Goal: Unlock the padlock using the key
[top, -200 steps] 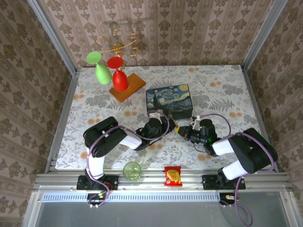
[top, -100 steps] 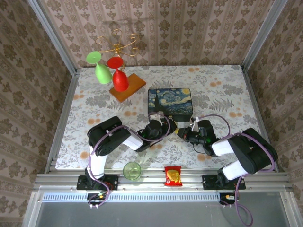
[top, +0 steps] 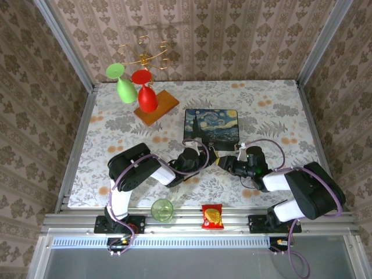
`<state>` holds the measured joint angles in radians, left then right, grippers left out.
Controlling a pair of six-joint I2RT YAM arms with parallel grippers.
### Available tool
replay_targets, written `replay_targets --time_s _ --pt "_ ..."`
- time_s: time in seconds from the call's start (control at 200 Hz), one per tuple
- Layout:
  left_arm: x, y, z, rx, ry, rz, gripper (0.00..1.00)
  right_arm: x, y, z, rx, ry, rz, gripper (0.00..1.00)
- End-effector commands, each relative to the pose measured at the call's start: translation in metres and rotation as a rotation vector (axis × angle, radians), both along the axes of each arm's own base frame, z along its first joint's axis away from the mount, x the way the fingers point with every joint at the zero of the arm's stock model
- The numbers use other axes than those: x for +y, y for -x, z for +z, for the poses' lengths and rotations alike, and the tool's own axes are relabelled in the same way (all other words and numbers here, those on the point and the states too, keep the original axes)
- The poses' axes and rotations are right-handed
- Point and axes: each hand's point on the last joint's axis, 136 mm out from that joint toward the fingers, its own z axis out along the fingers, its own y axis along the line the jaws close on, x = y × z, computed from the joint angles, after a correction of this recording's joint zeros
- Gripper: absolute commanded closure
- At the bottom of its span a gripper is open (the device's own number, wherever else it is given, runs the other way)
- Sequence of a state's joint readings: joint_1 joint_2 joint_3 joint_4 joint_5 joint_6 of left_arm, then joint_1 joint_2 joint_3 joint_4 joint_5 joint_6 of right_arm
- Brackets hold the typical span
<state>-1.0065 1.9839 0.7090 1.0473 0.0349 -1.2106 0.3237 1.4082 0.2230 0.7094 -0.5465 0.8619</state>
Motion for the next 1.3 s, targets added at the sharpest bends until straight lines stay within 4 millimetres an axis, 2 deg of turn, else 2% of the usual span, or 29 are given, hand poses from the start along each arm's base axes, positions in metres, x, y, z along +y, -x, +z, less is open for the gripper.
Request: replay_targets --time_s 0.0,0.225,0.355,0.535,0.585,0.765,0.785,0.89,1.035,1.15,1.235,1.295 --pt "0.001 0.007 -0.002 0.032 0.012 -0.025 1.0 -0.005 0.009 0.001 -0.007 0.045 0.023 0.62" --pt "-0.002 0.004 0.002 0.047 0.073 -0.016 1.0 -0.013 0.027 -0.004 -0.014 0.123 0.036 0.74" --pt "-0.005 0.005 0.01 0.043 0.094 -0.024 1.0 -0.016 0.029 -0.011 -0.01 0.169 0.04 0.77" --pt "-0.007 0.008 0.017 0.04 0.106 -0.029 1.0 0.0 0.015 -0.005 -0.039 0.125 0.067 0.86" --pt "-0.007 0.009 0.017 0.041 0.107 -0.032 1.0 0.005 0.007 0.002 -0.065 0.098 0.069 0.87" --pt "-0.007 0.017 0.015 0.05 0.119 -0.03 1.0 0.012 -0.016 0.018 -0.111 0.097 0.062 0.88" --pt "-0.007 0.017 0.015 0.051 0.118 -0.031 1.0 0.012 -0.016 0.01 -0.087 0.106 0.063 0.88" --pt "-0.005 0.015 0.017 0.048 0.124 -0.023 1.0 0.013 -0.017 0.008 -0.069 0.109 0.068 0.88" --pt "-0.002 0.004 0.023 0.039 0.142 -0.008 1.0 -0.002 0.002 -0.017 -0.002 0.173 0.043 0.83" --pt "0.001 0.0 0.032 0.023 0.14 -0.008 1.0 -0.009 0.013 -0.013 -0.025 0.195 0.049 0.69" --pt "0.002 0.001 0.036 0.009 0.127 -0.012 1.0 -0.01 0.012 -0.005 -0.055 0.209 0.057 0.51" --pt "0.003 0.0 0.039 0.006 0.13 -0.01 1.0 -0.006 0.008 0.005 -0.092 0.217 0.081 0.48"
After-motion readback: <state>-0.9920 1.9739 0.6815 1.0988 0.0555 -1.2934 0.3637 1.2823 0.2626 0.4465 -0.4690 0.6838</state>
